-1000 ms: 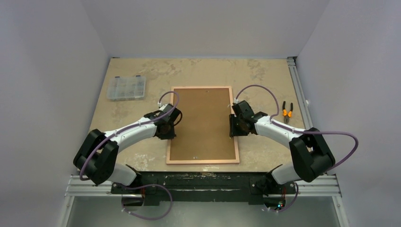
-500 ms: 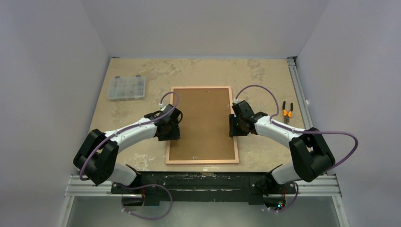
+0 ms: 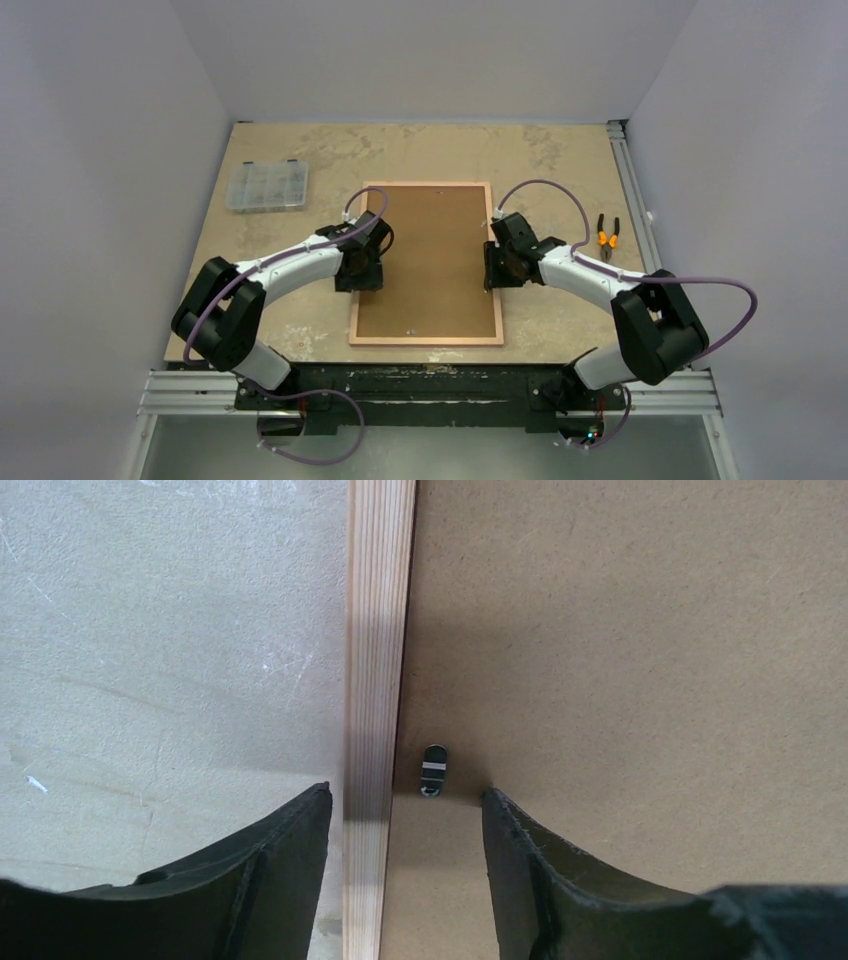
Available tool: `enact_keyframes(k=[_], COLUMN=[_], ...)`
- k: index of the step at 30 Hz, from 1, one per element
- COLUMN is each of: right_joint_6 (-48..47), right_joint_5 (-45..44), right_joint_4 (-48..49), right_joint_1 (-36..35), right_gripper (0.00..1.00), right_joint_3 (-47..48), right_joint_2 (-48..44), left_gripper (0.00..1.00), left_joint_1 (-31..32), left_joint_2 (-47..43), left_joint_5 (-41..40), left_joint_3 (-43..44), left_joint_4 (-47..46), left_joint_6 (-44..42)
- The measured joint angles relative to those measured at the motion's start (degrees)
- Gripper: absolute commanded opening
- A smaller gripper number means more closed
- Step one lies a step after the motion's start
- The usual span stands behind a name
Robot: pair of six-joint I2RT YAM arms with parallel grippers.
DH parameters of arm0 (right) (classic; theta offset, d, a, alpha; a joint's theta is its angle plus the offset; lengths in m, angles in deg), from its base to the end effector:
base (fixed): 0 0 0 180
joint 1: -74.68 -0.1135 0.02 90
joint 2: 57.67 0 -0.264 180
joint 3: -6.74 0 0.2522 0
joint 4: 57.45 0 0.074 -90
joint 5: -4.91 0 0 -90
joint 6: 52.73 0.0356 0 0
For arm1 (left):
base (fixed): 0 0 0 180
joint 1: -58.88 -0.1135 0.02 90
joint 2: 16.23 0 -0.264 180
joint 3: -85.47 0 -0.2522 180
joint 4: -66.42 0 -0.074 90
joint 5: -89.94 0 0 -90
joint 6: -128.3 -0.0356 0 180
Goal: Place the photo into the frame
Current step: Install the photo frame at the center of the board.
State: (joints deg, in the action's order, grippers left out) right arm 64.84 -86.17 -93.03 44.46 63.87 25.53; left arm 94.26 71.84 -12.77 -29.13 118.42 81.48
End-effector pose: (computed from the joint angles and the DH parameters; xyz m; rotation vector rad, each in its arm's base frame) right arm 0.2313 0.1340 0.1684 -0.0557 2.6825 0.3053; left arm 0.2268 -0.1514 0.1753 -0.2319 2.7861 0.0028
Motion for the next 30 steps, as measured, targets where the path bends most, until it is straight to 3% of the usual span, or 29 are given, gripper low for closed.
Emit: enact_keyframes(k=[6, 23, 26, 30], right_joint_6=[0.0, 0.0, 0.0, 0.0], right_joint_5=[0.3, 2.2, 2.2, 2.2], right_joint_4=[0.0, 1.5, 1.5, 1.5], right_joint_1=[0.1, 0.1, 0.1, 0.1], right_gripper=[0.36, 0.36, 0.36, 0.36], right_joint_3=[0.0, -0.2, -0.2, -0.2], right_joint_2=[0.0, 0.6, 0.6, 0.7], left_gripper=[0.66, 0.41, 0.34, 0.16], left_joint_1=[-0.5, -3.7, -3.9, -3.9], left_joint_2=[0.1, -0.1, -1.0, -1.9], left_joint_5=[-0.1, -0.7, -0.6, -0.7], left_joint_3=[0.0, -0.9, -2.0, -3.3], left_joint_4=[-2.9, -4.9, -5.9, -7.3], left_joint_6=[-0.3, -0.8, -0.8, -0.8])
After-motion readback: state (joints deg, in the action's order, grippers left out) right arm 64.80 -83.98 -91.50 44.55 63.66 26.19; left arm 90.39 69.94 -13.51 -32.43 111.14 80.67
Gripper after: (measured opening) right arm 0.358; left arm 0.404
